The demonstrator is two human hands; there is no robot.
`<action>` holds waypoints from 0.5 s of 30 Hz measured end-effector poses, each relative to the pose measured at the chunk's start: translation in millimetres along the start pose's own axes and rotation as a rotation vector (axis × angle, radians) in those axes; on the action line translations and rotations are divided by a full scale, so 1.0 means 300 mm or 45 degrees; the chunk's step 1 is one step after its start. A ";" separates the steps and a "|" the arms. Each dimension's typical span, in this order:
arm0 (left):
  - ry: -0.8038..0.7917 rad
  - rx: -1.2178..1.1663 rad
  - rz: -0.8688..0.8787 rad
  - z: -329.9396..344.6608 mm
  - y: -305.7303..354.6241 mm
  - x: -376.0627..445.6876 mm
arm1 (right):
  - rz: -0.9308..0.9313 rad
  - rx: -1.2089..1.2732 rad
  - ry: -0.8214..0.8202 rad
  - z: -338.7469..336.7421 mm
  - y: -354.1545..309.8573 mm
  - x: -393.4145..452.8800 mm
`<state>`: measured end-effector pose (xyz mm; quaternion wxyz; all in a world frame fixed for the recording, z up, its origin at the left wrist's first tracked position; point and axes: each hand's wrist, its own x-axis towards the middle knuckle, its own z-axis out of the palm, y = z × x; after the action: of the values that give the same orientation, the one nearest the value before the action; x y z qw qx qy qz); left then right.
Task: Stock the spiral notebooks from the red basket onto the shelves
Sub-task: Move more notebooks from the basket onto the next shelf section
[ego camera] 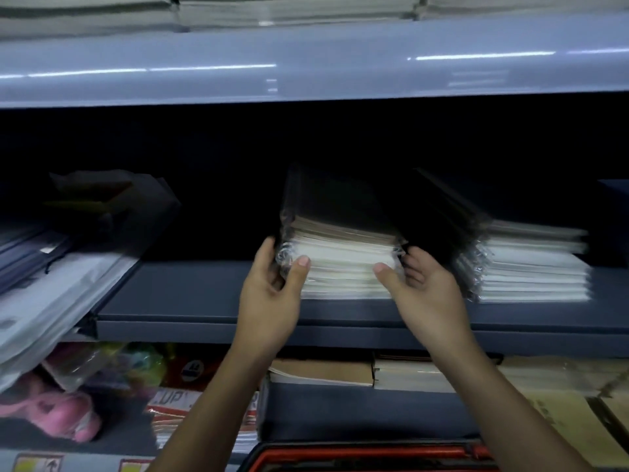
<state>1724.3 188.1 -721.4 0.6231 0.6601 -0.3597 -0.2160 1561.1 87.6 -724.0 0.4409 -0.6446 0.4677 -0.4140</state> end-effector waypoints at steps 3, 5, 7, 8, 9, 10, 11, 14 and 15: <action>0.003 -0.012 -0.005 0.011 -0.012 0.005 | 0.018 0.088 -0.096 -0.007 0.001 0.007; 0.023 -0.025 0.012 0.016 -0.009 0.001 | 0.013 0.133 -0.101 -0.017 0.003 0.007; 0.023 -0.010 0.023 0.032 -0.008 -0.006 | 0.017 0.137 -0.095 -0.032 0.010 0.008; 0.009 0.014 0.036 0.042 -0.008 -0.012 | 0.020 0.136 -0.082 -0.044 0.010 0.007; -0.010 0.039 0.055 0.054 -0.008 -0.019 | 0.019 0.134 -0.068 -0.059 0.010 0.007; -0.030 0.056 0.070 0.065 -0.012 -0.023 | 0.017 0.133 -0.055 -0.073 0.011 0.006; -0.046 0.066 0.078 0.076 -0.019 -0.025 | 0.015 0.131 -0.041 -0.087 0.013 0.001; -0.075 0.077 0.117 0.097 -0.024 -0.027 | -0.010 0.112 -0.017 -0.117 0.020 -0.017; -0.087 0.061 0.109 0.100 -0.019 -0.028 | -0.018 0.103 -0.017 -0.123 0.020 -0.024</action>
<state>1698.2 174.1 -732.2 0.6030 0.6512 -0.4137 -0.2030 1523.1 86.7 -720.8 0.4668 -0.6323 0.4429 -0.4314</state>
